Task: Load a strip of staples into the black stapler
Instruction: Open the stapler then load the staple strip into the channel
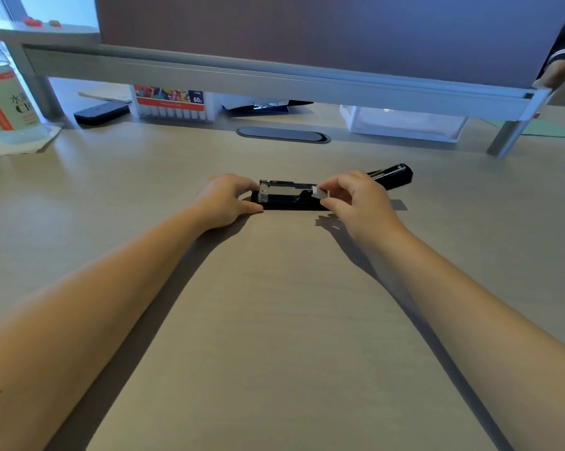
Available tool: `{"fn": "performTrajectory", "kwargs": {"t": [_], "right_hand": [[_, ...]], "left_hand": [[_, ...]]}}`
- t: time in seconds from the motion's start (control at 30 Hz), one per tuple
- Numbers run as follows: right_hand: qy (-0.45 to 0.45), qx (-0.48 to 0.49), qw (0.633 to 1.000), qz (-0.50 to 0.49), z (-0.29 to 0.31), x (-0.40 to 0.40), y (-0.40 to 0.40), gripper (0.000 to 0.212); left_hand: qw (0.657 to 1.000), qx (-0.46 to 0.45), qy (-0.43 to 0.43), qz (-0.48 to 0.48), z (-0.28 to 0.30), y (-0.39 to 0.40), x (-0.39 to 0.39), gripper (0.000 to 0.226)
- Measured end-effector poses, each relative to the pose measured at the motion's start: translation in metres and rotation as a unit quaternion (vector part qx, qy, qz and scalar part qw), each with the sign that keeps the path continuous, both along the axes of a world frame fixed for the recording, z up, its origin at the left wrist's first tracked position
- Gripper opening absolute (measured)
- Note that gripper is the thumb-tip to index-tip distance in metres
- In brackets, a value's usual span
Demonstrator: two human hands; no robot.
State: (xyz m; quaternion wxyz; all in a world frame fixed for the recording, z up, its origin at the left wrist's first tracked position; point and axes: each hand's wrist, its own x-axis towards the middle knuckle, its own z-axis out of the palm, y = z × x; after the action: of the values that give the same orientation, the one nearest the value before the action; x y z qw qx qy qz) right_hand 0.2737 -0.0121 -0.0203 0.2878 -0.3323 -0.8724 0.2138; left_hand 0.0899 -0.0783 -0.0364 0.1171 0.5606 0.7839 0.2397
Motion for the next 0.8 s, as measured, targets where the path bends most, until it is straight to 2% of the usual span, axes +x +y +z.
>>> {"fn": "performTrajectory", "kwargs": {"t": [0.3, 0.63, 0.8], "right_hand": [[-0.005, 0.022, 1.000, 0.016, -0.002, -0.049, 0.012, 0.021], [-0.079, 0.010, 0.996, 0.040, 0.003, -0.053, 0.021, 0.027], [-0.080, 0.017, 0.996, 0.046, 0.000, -0.051, 0.018, 0.031]], "left_hand": [[0.999, -0.002, 0.012, -0.044, -0.002, 0.006, -0.013, 0.039], [0.999, 0.006, 0.018, -0.042, -0.008, 0.008, -0.018, 0.041], [0.999, 0.007, 0.017, -0.039, -0.009, 0.008, -0.018, 0.041]]}}
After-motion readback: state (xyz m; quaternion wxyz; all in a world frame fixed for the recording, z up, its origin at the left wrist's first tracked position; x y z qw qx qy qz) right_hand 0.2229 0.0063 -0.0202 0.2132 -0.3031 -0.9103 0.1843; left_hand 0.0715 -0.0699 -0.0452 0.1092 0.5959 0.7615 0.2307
